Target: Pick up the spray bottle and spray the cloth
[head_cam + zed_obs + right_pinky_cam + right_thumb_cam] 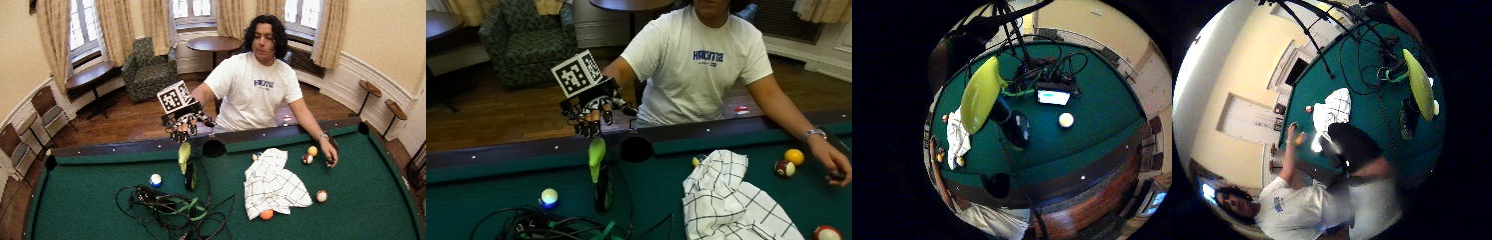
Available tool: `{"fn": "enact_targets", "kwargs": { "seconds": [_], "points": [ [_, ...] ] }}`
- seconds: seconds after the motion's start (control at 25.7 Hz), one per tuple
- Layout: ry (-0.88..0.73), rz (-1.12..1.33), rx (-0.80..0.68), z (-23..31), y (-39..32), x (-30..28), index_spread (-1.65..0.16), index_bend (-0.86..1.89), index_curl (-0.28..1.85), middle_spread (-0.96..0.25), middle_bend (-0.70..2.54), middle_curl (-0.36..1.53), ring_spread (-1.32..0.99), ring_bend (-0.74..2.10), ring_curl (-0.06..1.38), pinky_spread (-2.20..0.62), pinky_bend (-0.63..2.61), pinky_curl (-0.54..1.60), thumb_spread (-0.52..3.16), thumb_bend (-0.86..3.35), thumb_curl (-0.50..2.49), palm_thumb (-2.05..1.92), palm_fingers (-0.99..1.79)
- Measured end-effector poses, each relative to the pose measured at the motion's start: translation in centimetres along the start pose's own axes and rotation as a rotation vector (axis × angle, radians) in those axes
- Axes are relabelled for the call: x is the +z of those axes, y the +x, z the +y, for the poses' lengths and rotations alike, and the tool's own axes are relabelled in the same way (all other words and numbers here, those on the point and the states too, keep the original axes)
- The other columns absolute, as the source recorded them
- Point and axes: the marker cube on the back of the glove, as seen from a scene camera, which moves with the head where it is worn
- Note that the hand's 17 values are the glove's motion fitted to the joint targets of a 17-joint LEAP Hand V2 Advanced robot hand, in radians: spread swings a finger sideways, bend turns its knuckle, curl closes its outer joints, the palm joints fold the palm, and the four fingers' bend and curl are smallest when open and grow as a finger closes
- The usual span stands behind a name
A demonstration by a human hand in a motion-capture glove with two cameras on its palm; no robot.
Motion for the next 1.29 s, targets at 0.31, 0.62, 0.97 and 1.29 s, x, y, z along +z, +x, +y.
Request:
{"fn": "enact_targets", "kwargs": {
  "seconds": [0.31, 0.62, 0.97, 1.29],
  "points": [
    [0.130, -0.116, 0.068, 0.0, 2.3, -0.4, -0.37, 0.09, 0.23, -0.14, 0.26, 0.35, -0.12, 0.52, 0.31, 0.00, 0.45, 0.32, 1.11, 0.09, 0.34, 0.69, 1.01],
    [0.114, -0.178, 0.159, 1.5, 4.8, 0.7, -0.34, 0.03, 0.21, -0.17, 0.30, 0.40, -0.15, 0.59, 0.39, -0.13, 0.49, 0.38, 1.10, 0.08, 0.38, 0.77, 1.02],
    [0.070, -0.265, 0.233, 3.6, 7.1, 2.7, -0.35, 0.10, 0.21, -0.15, 0.25, 0.40, -0.13, 0.55, 0.40, -0.04, 0.42, 0.38, 1.12, 0.05, 0.39, 0.80, 0.80],
    [0.037, -0.279, 0.243, 5.2, 8.2, 3.8, -0.36, 0.12, 0.23, -0.11, 0.16, 0.37, -0.12, 0.48, 0.37, 0.05, 0.41, 0.37, 1.12, 0.01, 0.40, 0.81, 0.69]
  ]
}}
